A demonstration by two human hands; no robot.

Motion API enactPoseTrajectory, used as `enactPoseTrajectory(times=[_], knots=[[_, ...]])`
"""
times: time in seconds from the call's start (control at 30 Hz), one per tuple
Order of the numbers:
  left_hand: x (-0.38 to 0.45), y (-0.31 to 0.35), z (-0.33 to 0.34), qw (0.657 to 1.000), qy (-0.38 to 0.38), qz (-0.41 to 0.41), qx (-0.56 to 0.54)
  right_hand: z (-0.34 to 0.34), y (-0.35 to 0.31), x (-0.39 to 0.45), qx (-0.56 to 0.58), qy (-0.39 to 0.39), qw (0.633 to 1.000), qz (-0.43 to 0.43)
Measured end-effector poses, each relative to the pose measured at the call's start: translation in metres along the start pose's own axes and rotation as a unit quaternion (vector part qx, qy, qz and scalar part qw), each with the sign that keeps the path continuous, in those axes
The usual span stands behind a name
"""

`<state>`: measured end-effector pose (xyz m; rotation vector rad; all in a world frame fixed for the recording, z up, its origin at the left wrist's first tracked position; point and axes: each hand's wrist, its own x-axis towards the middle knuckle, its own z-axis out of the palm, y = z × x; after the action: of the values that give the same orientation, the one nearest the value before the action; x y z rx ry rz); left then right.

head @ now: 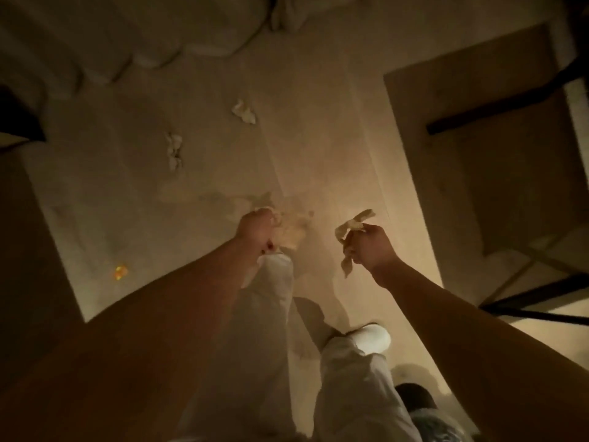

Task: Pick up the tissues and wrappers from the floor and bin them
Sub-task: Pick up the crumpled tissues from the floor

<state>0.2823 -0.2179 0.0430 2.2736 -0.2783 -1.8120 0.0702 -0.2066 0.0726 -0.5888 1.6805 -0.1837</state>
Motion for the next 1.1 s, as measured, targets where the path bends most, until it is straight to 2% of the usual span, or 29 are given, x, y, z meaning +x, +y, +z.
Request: enactPoseTrajectory(times=[0.13,0.3,0.4,0.5,0.6,0.67,0.73,0.83,0.9,1.1], knots=[[0.027,0.028,-0.092,0.994,0.038,-0.04,-0.089,0.065,-0.075,0.017,-0.134,-0.043,0.99,-0.025],[0.06,0.048,-0.164,0.983,0.067,-0.015,-0.172,0.126,-0.156,0.038,-0.172,-0.039,0.984,-0.038],[0.089,0.055,-0.187,0.967,0.067,-0.014,-0.244,0.154,-0.188,0.071,-0.192,-0.036,0.98,-0.041],[0.107,0.063,-0.201,0.962,0.064,-0.034,-0.263,0.179,-0.212,0.114,-0.311,-0.051,0.946,-0.07],[0.127,0.068,-0.209,0.953,0.031,-0.067,-0.294,0.195,-0.234,0.145,-0.308,-0.056,0.948,-0.06],[0.141,0.074,-0.209,0.939,0.053,-0.082,-0.33,0.203,-0.248,0.162,-0.347,-0.07,0.931,-0.087],[0.153,0.083,-0.209,0.924,0.111,-0.098,-0.353,0.209,-0.259,0.186,-0.36,-0.082,0.924,-0.101],[0.181,0.092,-0.206,0.925,0.164,-0.12,-0.321,0.213,-0.268,0.23,-0.362,-0.117,0.923,-0.063],[0.206,0.095,-0.203,0.929,0.171,-0.132,-0.302,0.221,-0.268,0.257,-0.371,-0.133,0.917,-0.059],[0.291,0.109,-0.195,0.95,0.166,-0.108,-0.242,0.249,-0.268,0.338,-0.473,-0.079,0.875,-0.071]])
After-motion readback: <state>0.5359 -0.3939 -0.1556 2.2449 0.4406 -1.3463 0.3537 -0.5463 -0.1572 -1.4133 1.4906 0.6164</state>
